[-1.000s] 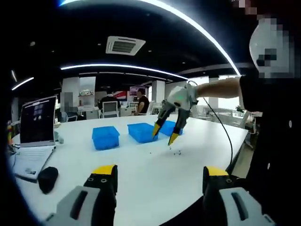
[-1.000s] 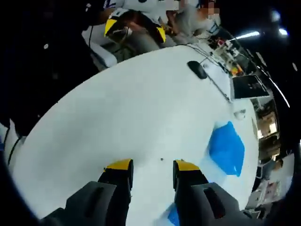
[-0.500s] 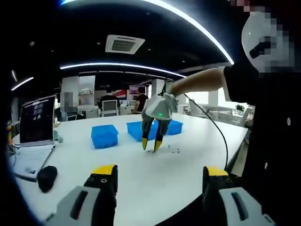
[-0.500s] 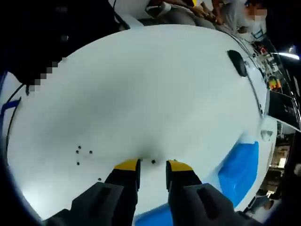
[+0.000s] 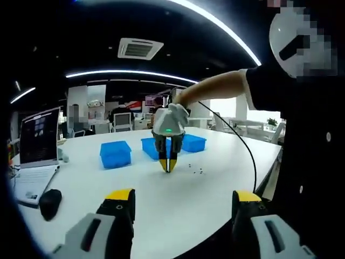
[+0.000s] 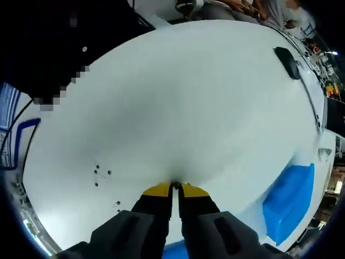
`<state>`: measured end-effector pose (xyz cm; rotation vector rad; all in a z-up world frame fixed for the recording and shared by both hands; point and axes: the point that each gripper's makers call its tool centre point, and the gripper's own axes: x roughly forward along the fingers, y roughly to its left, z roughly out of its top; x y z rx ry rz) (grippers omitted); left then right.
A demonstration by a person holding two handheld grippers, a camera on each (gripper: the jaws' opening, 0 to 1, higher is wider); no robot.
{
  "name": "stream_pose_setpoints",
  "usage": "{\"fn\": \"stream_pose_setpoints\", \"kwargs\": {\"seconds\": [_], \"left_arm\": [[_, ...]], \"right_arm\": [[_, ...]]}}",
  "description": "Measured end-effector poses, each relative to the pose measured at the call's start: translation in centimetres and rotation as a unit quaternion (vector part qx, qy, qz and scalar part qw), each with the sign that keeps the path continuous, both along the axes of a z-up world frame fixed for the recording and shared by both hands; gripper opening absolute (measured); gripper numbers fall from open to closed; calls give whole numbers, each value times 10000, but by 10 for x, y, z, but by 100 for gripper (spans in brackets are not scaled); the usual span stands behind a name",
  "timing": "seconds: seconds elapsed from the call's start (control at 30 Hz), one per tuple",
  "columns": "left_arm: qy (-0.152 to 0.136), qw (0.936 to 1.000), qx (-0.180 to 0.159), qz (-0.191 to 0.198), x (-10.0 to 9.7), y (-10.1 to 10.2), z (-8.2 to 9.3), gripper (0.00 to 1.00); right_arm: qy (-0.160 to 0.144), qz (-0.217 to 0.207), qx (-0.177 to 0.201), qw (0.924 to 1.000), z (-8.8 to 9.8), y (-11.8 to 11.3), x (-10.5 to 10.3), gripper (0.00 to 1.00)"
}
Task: Pick up the resistors one by one and place each resistor into its matching bin, sorting the parts by color and model until every resistor is separated into the correct bin for its type
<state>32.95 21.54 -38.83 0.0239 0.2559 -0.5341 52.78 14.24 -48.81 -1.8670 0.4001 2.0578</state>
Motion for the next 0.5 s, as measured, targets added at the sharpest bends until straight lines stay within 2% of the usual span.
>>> {"fn": "stream_pose_setpoints", "kwargs": {"seconds": [0.37, 0.43, 0.5], "left_arm": [[-3, 10000, 1, -17, 0, -3, 3, 74], [-12, 10000, -4, -19, 1, -4, 4, 74], [-21, 10000, -24, -27, 2, -4, 5, 74]], "right_arm": [[43, -157, -42, 9999, 2, -1, 2, 5], [123, -285, 65, 9995, 4, -1, -1, 5], [249, -506, 417, 9975, 17, 5, -4, 5]]}}
